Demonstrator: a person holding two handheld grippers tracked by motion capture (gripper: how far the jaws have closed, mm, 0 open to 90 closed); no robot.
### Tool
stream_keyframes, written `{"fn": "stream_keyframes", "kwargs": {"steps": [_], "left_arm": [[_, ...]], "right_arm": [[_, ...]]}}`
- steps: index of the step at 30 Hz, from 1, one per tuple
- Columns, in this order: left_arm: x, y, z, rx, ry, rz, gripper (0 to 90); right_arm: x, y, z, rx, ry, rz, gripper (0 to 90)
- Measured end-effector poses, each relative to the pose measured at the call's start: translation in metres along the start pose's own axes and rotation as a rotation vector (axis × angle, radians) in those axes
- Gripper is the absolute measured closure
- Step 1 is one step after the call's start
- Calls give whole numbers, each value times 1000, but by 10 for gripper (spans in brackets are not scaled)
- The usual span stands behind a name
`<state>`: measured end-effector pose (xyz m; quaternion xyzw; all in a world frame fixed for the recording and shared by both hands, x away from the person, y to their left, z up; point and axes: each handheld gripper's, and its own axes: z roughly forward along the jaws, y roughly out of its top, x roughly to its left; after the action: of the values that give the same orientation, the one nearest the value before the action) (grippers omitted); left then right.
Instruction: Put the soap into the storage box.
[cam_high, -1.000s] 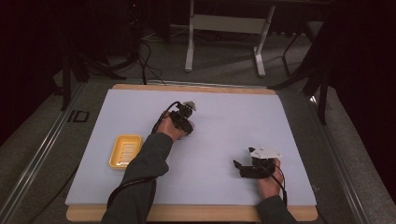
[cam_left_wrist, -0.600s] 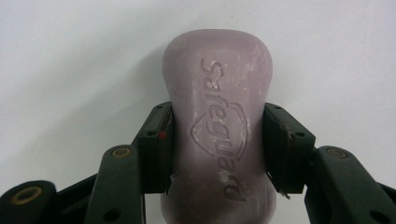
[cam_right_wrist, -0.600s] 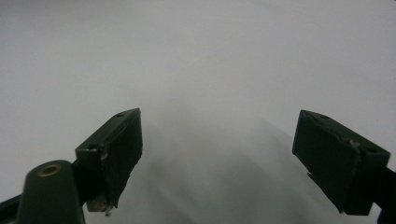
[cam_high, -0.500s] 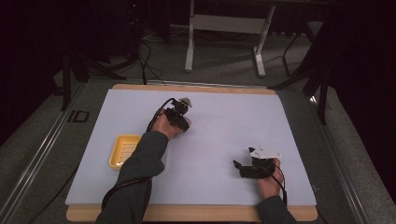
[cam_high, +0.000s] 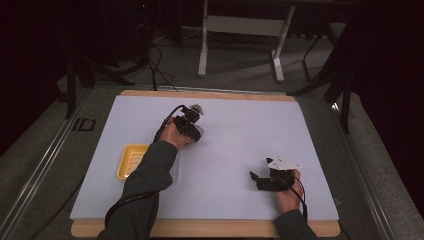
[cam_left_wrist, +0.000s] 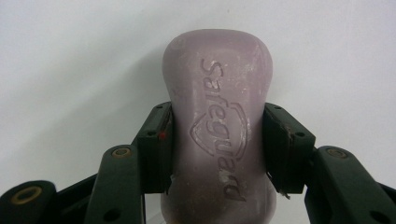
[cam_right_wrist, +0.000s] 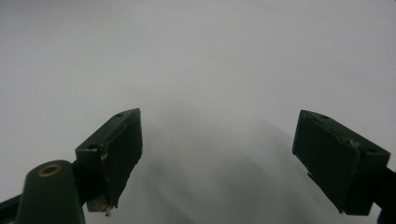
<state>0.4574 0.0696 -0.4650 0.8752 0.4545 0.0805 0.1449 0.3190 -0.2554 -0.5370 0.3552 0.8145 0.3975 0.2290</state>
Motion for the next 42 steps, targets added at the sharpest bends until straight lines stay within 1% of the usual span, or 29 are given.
{"fn": "stream_keyframes", "kwargs": {"steps": [2, 9, 12, 13, 15, 19, 23, 26, 27, 32, 34, 36, 42], "left_arm": [[1, -1, -2, 0, 6, 0, 492], [5, -6, -10, -10, 6, -21, 492], [7, -8, -14, -23, -4, -25, 492], [7, -9, -16, -32, -12, -35, 492], [8, -11, -20, -44, -19, -41, 492], [10, -14, -29, -56, -15, -42, 492], [12, -17, -35, -68, -19, -44, 492], [13, -19, -38, -72, -16, -44, 492], [13, -20, -39, -76, -17, -51, 492], [13, -27, -43, -92, -27, -62, 492], [14, -29, -44, -92, -26, -66, 492], [15, -31, -45, -89, -20, -61, 492], [18, -39, -50, -94, -12, -79, 492]], "right_arm": [[0, 0, 0, 0, 0, -1, 156], [0, 0, 0, -1, 1, 0, 156], [0, 0, 0, -2, 0, 2, 156], [0, 0, 0, -3, 0, 3, 156], [0, 0, 0, -4, 1, 3, 156], [0, 0, -1, -6, 2, 3, 156], [0, 0, -1, -7, 2, 3, 156], [0, 0, -1, -8, 2, 2, 156], [0, 0, -1, -8, 3, 2, 156], [-1, -1, -2, -18, 9, 11, 156], [-1, -1, -2, -21, 9, 7, 156], [-1, -1, -2, -20, 9, 7, 156], [-1, -1, -2, -20, 9, 6, 156]]}}
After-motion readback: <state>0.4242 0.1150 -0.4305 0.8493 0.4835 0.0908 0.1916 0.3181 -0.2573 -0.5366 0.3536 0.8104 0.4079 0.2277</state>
